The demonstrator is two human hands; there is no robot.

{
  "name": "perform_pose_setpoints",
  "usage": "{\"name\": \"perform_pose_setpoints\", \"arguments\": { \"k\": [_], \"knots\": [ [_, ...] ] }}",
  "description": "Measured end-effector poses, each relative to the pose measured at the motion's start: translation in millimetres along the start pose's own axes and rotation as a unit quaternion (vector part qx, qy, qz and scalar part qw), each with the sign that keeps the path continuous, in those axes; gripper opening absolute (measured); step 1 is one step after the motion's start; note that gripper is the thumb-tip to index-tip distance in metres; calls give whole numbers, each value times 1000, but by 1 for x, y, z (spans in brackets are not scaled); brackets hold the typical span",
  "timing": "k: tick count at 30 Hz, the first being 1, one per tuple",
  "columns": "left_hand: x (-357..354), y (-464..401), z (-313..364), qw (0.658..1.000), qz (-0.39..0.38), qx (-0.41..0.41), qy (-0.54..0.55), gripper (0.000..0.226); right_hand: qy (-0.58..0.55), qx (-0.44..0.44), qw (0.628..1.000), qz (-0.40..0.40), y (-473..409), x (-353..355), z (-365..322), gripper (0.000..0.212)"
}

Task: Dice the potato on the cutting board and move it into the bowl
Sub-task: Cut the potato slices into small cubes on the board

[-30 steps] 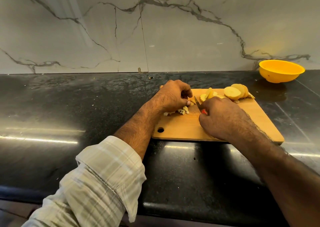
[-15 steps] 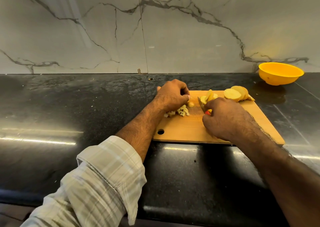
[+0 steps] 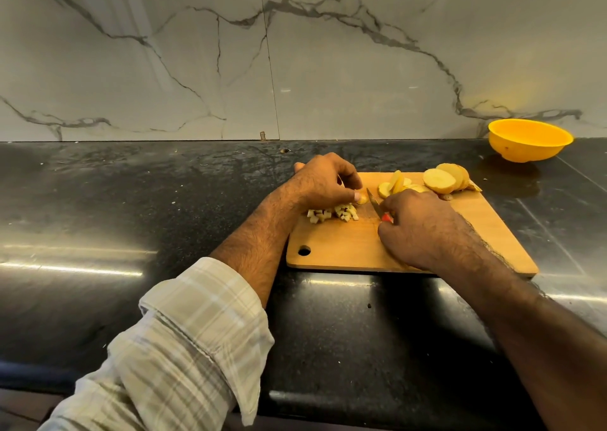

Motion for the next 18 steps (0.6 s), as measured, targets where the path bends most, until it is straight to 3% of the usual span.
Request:
{"name": "perform_pose_setpoints", "arguments": {
  "k": [11, 18],
  "knots": [
    [-3, -4, 13, 999, -3, 9, -37, 14, 55, 35, 998, 10, 2, -7, -19, 42],
    [1, 0, 18, 999, 19, 11, -42, 11, -2, 19, 1000, 18, -11, -11, -15, 39]
  ]
}}
Point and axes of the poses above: each hand's wrist, its own y-axis away from the middle knuckle, its own x-axis out of the back of the hand, z = x × y, the point moved 9 cm from there along -y, towards the middle knuckle, and after that the axes turned 11 degrees about -y, right-handed, at the moved point
